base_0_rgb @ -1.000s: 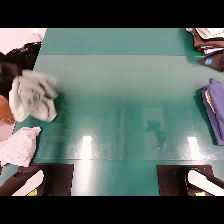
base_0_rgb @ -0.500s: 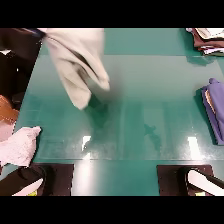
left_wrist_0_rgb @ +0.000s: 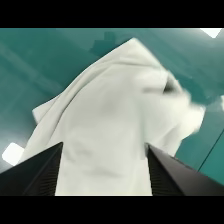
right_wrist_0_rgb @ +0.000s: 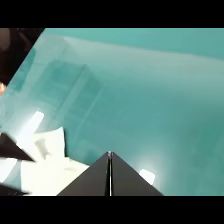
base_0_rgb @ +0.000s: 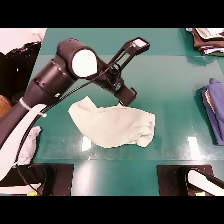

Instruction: Fold the shirts.

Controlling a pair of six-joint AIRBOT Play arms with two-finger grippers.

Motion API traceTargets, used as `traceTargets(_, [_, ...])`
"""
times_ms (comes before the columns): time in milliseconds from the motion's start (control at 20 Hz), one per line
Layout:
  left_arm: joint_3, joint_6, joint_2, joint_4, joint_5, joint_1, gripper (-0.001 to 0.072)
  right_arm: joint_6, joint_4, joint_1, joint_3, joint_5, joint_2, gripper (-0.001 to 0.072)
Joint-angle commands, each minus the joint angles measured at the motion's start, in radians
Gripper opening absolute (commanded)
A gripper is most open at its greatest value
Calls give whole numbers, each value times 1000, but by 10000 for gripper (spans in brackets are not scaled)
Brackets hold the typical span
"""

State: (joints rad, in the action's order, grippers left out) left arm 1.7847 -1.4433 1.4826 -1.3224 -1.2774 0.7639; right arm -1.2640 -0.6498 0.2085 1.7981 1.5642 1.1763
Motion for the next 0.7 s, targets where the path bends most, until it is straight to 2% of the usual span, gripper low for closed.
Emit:
traceTargets(0, [16, 6, 27, -79, -134, -109, 602, 0, 1, -1, -43, 37, 0, 14])
traceTargets(150, [-3, 4, -23, -91, -227, -345, 602, 0, 2, -1, -72, 40, 0, 14])
traceTargets(350, [-196, 7, -87, 8, -228, -641, 602, 0, 1, -1, -104, 40, 0, 14])
traceTargets(500, [-429, 55, -109, 76, -153, -753, 603, 0, 1, -1, -142, 26, 0, 14])
traceTargets(650, [-653, 119, -109, 109, -21, -779, 603, 0, 2, -2, -191, 24, 0, 14])
